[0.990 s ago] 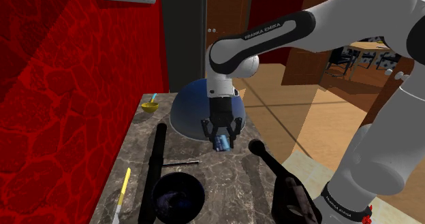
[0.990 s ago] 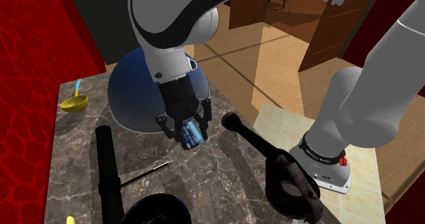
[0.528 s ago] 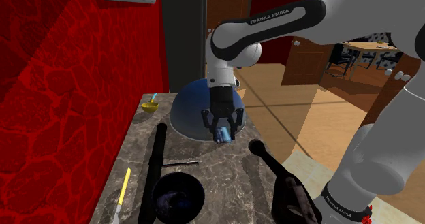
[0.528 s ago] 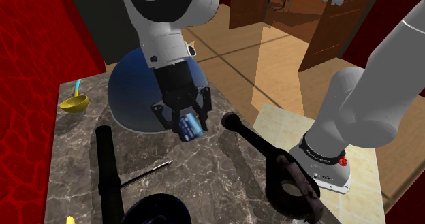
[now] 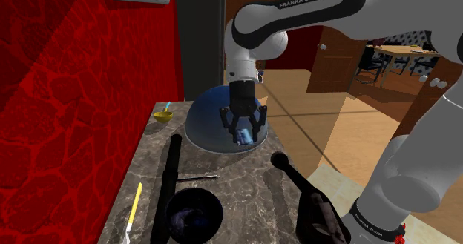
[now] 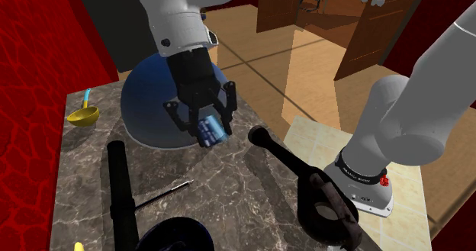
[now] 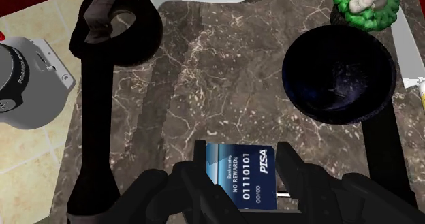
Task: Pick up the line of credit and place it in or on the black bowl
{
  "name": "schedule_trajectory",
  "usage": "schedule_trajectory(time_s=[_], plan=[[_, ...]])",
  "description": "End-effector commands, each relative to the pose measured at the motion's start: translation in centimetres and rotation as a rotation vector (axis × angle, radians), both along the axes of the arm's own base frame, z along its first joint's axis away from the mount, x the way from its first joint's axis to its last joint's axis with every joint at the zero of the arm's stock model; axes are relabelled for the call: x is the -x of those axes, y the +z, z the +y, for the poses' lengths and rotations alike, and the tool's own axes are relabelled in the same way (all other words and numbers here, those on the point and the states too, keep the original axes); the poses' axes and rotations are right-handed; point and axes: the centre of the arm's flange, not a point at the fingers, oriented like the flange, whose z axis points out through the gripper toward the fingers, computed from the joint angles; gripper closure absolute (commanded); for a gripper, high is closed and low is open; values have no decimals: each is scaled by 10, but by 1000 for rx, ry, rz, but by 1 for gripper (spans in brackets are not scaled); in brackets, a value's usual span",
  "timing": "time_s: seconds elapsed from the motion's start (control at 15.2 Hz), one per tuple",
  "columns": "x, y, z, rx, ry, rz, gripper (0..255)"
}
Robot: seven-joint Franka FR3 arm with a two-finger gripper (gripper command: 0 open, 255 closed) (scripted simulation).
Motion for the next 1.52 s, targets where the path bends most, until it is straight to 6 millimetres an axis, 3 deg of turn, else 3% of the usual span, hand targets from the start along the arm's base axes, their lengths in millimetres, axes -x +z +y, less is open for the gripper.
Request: schedule_trajectory(time_s=[0.0, 0.99, 1.45], plan=[[3, 5, 13, 0, 0, 0, 255], [61, 22, 197, 0, 0, 0, 255], [61, -15, 197, 0, 0, 0, 255]])
